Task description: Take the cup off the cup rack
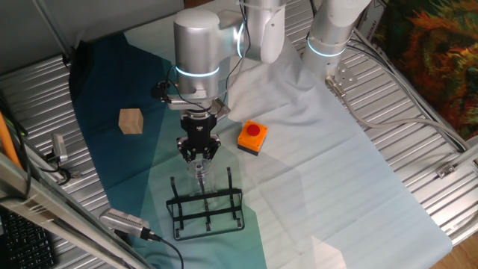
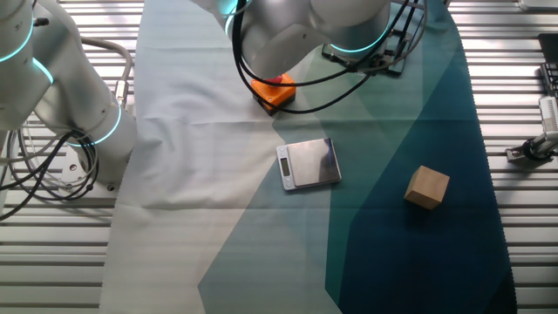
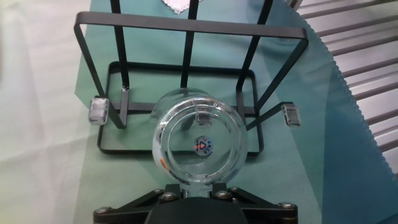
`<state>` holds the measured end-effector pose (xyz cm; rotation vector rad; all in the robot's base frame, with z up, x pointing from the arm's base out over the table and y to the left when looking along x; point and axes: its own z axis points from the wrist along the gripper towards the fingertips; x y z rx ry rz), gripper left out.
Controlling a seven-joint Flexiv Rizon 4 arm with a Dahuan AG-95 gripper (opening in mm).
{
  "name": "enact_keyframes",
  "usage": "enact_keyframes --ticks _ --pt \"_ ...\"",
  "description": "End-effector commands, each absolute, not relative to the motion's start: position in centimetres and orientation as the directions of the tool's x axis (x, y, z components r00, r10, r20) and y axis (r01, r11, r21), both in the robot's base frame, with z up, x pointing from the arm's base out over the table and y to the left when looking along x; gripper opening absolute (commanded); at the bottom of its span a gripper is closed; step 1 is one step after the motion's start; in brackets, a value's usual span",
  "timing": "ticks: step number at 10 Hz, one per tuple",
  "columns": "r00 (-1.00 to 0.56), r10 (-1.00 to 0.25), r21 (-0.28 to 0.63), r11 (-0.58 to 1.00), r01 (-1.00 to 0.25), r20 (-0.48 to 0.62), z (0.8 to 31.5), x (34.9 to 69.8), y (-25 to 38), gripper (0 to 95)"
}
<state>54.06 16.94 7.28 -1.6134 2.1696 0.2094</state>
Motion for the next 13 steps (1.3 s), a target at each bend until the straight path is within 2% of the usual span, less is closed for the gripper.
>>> enact_keyframes --ticks 1,4,5,13 --pt "-0.235 -0.877 -0.137 0.316 -0.939 -0.419 7.12 54.09 16.90 19.0" --pt "-0.235 -0.873 -0.140 0.321 -0.937 -0.428 6.75 54.02 16.92 19.0" --pt "-0.241 -0.872 -0.135 0.325 -0.936 -0.426 6.77 54.02 16.94 0.0" --pt "-0.262 -0.865 -0.123 0.342 -0.932 -0.428 6.86 54.07 17.14 0.0"
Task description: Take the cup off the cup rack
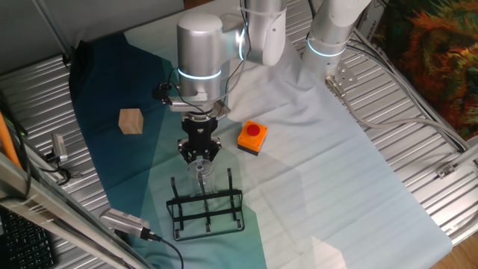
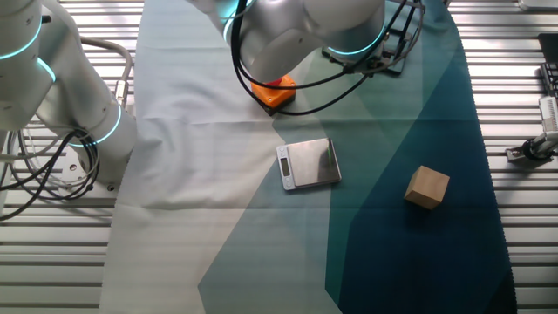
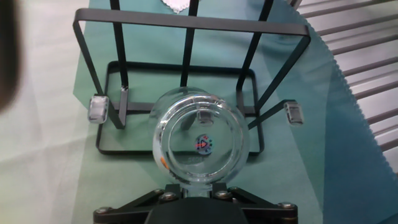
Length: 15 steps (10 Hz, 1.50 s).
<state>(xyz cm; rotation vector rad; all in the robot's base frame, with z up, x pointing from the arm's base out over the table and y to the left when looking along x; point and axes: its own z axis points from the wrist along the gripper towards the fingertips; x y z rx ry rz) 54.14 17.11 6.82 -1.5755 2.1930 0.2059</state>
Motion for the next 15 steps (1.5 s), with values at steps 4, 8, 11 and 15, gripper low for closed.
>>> enact_keyframes --ticks 4,8,11,15 --pt "-0.264 -0.868 -0.120 0.341 -0.932 -0.420 7.2 54.3 17.3 0.0" --pt "-0.263 -0.870 -0.112 0.336 -0.935 -0.418 7.6 54.5 17.1 0.0" --pt "-0.267 -0.869 -0.104 0.338 -0.935 -0.417 8.2 54.6 17.1 0.0" --pt "-0.280 -0.873 -0.082 0.338 -0.938 -0.400 9.9 54.9 17.0 0.0"
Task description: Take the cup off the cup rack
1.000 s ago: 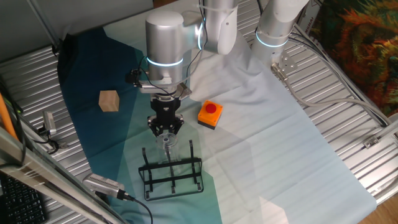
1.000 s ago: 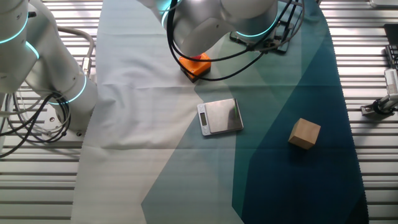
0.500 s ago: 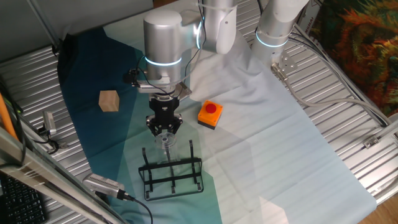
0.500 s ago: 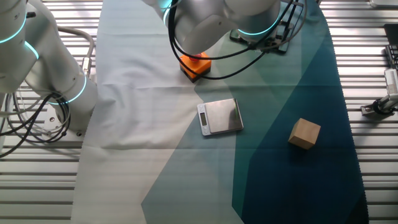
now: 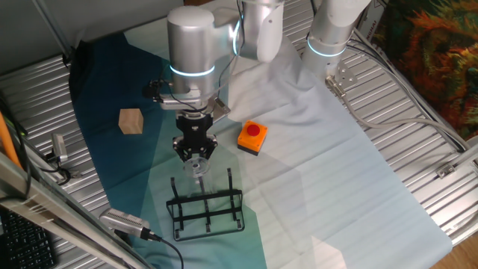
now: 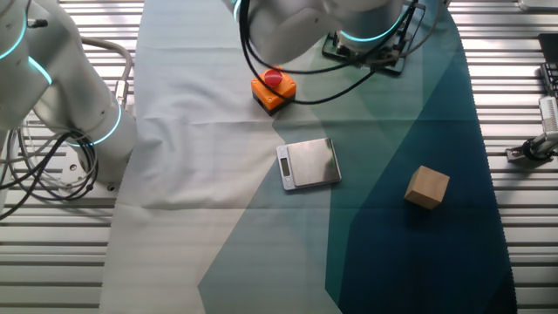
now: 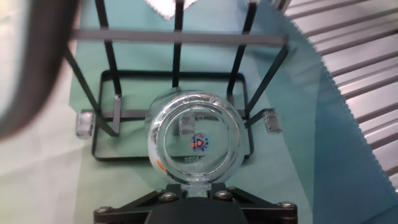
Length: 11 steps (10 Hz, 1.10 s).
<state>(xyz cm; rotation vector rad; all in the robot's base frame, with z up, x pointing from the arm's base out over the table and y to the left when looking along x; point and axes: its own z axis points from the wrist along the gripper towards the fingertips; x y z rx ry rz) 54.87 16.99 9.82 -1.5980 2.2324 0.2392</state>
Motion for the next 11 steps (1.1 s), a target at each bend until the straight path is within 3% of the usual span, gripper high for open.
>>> enact_keyframes --ticks 1,11 --pt "-0.283 -0.873 -0.078 0.339 -0.937 -0.396 10.3 55.0 17.0 0.0" --pt "-0.316 -0.889 -0.025 0.344 -0.939 -0.332 15.3 55.0 15.7 0.0"
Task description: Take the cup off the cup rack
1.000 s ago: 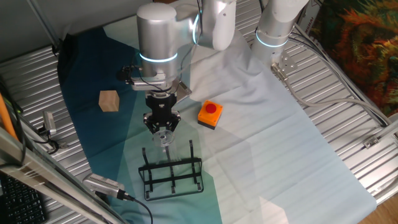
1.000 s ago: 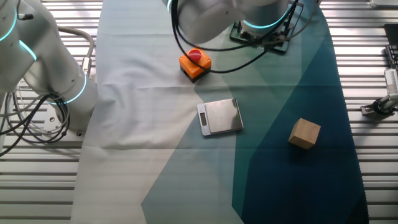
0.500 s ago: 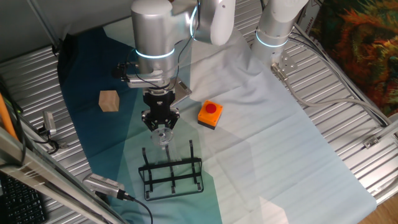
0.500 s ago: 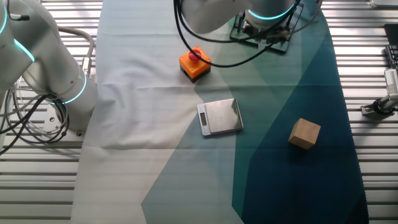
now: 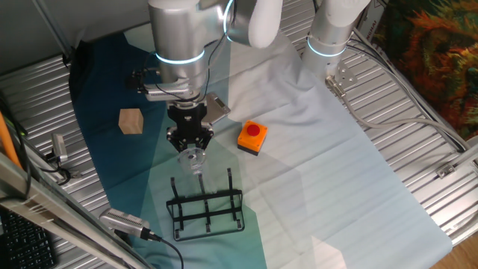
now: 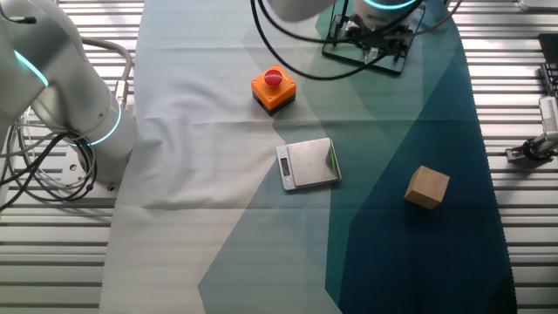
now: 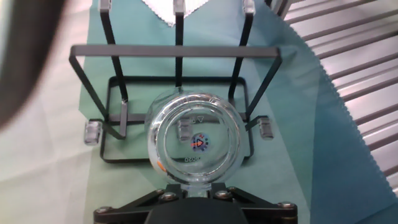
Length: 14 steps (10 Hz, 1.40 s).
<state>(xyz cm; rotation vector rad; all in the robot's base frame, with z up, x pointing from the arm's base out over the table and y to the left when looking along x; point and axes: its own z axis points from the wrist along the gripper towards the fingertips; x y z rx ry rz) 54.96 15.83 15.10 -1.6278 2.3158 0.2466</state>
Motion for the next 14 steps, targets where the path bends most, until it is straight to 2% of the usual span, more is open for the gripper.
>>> enact_keyframes --ticks 1,14 --pt "-0.322 -0.892 -0.022 0.347 -0.938 -0.318 15.7 54.8 15.5 0.0" --pt "-0.364 -0.909 -0.013 0.375 -0.927 -0.204 21.3 52.7 12.2 0.0"
